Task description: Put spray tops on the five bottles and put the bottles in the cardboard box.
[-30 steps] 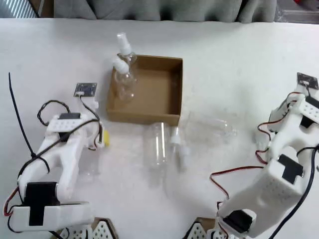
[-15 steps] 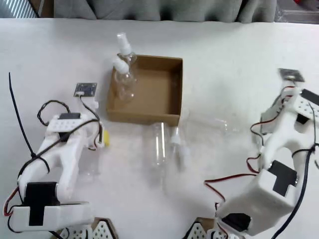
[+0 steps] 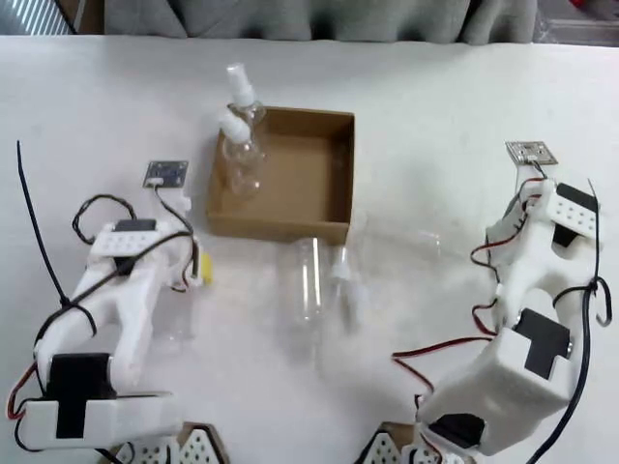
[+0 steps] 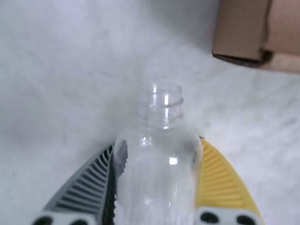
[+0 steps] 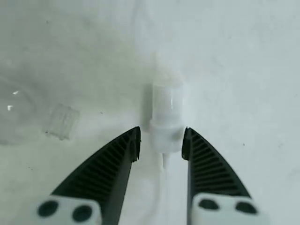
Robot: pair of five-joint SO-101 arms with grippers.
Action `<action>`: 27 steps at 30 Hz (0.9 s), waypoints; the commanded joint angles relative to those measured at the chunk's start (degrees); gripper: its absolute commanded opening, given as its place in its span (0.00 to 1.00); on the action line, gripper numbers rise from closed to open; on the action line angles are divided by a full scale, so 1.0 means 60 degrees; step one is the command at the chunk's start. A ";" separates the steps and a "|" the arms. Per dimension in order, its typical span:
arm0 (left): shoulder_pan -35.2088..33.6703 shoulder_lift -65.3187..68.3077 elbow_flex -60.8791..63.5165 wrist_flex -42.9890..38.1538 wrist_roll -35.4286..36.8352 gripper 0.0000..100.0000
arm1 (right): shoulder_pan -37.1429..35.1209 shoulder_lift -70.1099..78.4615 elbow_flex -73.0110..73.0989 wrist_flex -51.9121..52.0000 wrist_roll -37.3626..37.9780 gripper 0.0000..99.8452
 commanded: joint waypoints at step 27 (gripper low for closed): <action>-0.0051 -0.0066 -0.0469 -0.0147 0.0103 0.02 | 0.0374 0.0799 0.0308 -0.0901 -0.0132 0.13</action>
